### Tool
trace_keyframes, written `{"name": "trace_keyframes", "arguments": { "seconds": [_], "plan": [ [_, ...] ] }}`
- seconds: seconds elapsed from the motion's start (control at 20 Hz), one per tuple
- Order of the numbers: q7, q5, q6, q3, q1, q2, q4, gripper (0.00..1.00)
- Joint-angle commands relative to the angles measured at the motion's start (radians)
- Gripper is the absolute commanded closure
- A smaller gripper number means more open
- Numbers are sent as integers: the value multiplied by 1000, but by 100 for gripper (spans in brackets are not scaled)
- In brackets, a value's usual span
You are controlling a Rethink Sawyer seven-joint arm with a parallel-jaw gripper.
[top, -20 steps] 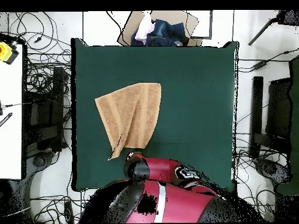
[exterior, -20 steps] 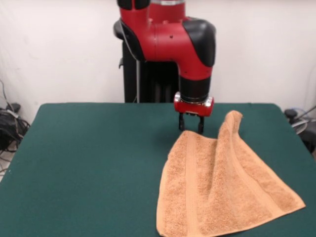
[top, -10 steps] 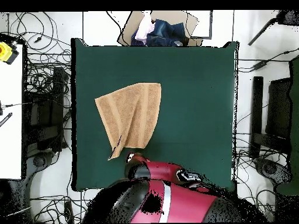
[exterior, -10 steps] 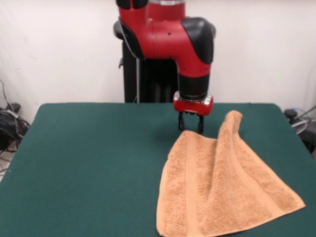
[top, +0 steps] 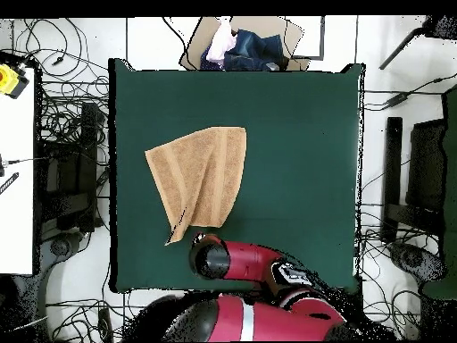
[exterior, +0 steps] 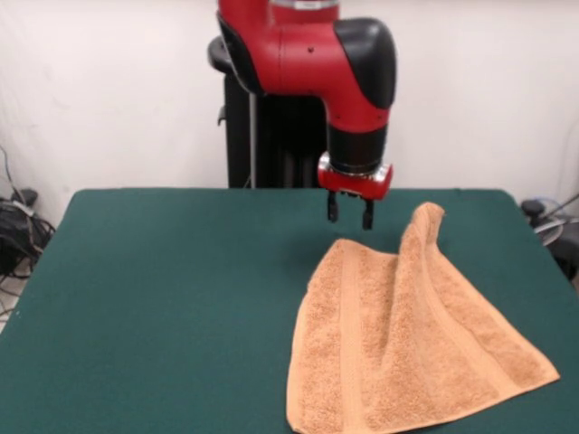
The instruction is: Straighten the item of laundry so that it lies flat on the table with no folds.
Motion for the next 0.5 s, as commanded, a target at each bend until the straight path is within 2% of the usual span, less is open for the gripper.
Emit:
{"name": "trace_keyframes", "arguments": {
  "seconds": [0.05, 0.2, 0.5],
  "plan": [
    [176, 98, 115, 52, 36, -76, 7, 0],
    [202, 83, 5, 55, 32, -24, 30, 0],
    [225, 71, -112, 48, 39, 46, 40, 0]
  ]
}}
